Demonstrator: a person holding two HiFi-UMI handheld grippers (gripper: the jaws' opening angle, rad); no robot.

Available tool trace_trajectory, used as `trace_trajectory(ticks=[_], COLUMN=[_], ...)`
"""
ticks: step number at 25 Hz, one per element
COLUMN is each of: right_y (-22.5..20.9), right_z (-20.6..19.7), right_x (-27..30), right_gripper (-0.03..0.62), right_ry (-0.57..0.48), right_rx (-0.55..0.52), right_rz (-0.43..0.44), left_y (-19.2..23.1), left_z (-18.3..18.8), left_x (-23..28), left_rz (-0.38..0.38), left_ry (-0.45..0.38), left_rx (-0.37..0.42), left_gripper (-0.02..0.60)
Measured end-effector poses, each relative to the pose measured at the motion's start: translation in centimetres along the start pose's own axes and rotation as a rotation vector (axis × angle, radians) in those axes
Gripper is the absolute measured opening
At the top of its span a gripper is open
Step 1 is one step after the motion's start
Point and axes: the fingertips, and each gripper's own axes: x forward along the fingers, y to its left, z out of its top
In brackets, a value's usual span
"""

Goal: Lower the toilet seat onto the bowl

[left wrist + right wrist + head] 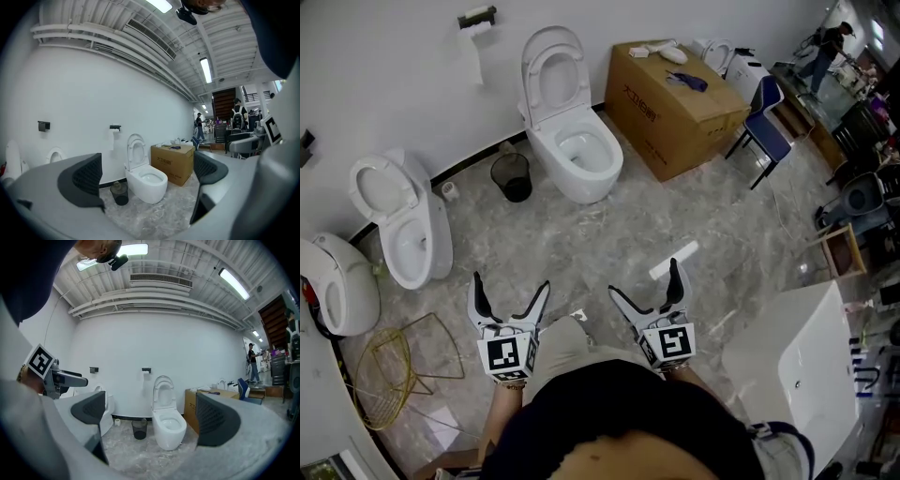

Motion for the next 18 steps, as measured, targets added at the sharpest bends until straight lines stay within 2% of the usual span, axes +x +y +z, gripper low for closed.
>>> trace_trajectory(ticks=[4,7,10,18], right_y=[-0.6,-1.6,-2.7,-6.8], right_z=[-0.1,-0.4,-2.0,-1.9], right_x=[0.7,2.8,4.9,16.5], right_gripper=[0.581,0.581,0.581,0.581], right_ry=[0.013,0.011,0.055,0.022], right_rx=[-0.030,-0.031,-0.047,-0.075], right_rz=[0.014,0.003,-0.010,-0.044], left_y=[-0.1,0.6,1.0,5.0], left_z=[-0.5,-1.1,-2.0,-2.5], left_x=[0.5,2.6,4.9,17.3], left_rz=[0.001,-0.006,-0.033,-0.080], left_ry=[0.028,0.040,0.052,0.072], left_rx=[0.023,0.016,0.012,0.013], left_gripper=[0.577,0.577,0.577,0.577])
